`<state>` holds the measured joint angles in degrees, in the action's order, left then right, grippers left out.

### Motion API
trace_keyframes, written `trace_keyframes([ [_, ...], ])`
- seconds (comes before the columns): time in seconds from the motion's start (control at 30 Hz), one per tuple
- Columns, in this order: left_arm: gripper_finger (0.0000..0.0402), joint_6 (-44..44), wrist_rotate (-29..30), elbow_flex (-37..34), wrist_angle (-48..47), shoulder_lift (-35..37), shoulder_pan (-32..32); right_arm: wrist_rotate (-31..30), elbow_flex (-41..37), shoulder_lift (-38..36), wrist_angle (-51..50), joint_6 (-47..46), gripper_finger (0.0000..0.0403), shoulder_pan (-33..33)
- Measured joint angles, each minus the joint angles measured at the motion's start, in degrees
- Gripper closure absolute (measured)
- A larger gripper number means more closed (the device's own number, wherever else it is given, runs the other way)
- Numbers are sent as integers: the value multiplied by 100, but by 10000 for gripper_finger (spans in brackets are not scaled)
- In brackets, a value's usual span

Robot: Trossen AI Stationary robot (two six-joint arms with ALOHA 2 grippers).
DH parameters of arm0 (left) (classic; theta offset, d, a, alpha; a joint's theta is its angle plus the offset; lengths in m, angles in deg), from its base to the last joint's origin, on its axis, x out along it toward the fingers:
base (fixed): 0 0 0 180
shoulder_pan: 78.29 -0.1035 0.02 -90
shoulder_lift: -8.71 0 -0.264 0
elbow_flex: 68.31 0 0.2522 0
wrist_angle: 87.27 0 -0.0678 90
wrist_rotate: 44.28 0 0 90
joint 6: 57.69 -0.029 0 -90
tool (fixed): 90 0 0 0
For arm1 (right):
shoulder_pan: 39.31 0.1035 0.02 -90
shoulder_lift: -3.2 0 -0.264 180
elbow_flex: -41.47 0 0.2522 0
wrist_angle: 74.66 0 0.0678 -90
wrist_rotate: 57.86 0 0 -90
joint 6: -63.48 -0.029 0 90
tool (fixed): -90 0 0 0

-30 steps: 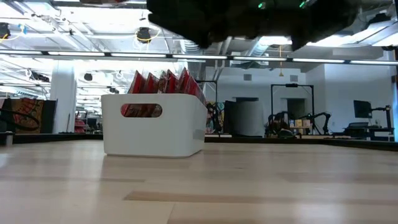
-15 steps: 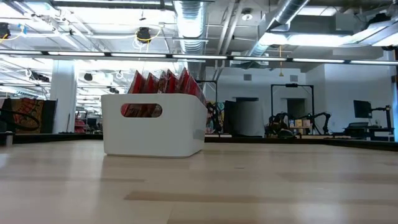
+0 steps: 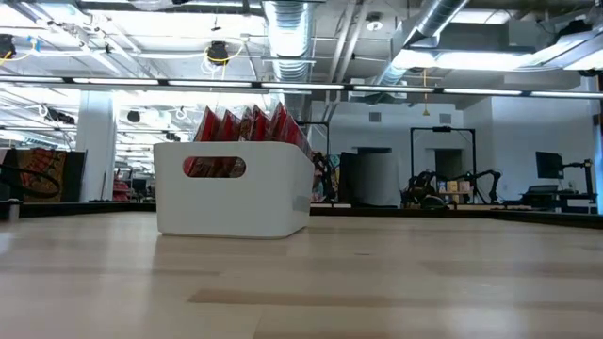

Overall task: Sort popcorn bags into baskets
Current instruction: Put the red popcorn bag into the white bin

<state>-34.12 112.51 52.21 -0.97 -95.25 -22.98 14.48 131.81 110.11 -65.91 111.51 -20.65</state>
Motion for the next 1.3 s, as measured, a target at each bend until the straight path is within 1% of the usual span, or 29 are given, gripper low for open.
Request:
trace_keyframes([
  [0.1, 397, 2, 52, 0, 0, 0, -38, -185, 0, 0, 85, 0, 167, 46],
  [0.2, 395, 29, 52, 0, 25, 0, -93, -207, 0, 0, 136, 0, 196, 46],
  [0.3, 396, 19, -2, 0, 111, 0, -143, -210, 0, 0, 131, 0, 242, 37],
  [0.47, 396, -255, -288, 0, 424, 0, -219, -197, -4, 1, 90, 2, 331, 30],
  [0.57, 394, -301, -224, -1, 511, 0, -222, -247, -4, 0, 10, 4, 383, 28],
  [0.6, 394, -227, -170, -2, 509, 0, -222, -340, -4, -8, -71, -1, 390, 33],
  [0.7, 391, -33, -60, -4, 485, 0, -177, -752, 4, -28, -337, -247, 392, 46],
  [0.77, 379, 261, -8, -4, 442, 13, -167, -926, 17, -30, -577, -342, 396, 35],
  [0.87, 346, 929, -92, 70, 191, 95, -170, -1397, -14, -22, -987, -350, 396, 29],
  [0.97, 303, 1475, -362, 116, -34, 192, -219, -1644, 34, 4, -1346, -323, 398, -12],
  [1.07, 259, 1509, -653, 114, 1, 233, -341, -1649, 265, -19, -1730, -583, 398, -48],
  [1.17, 218, 1416, -768, 114, -2, 240, -473, -1604, 505, -20, -2285, -882, 398, -51],
  [1.3, 181, 1233, -1121, 114, 16, 240, -732, -1593, 901, -20, -2881, -1214, 398, -68],
])
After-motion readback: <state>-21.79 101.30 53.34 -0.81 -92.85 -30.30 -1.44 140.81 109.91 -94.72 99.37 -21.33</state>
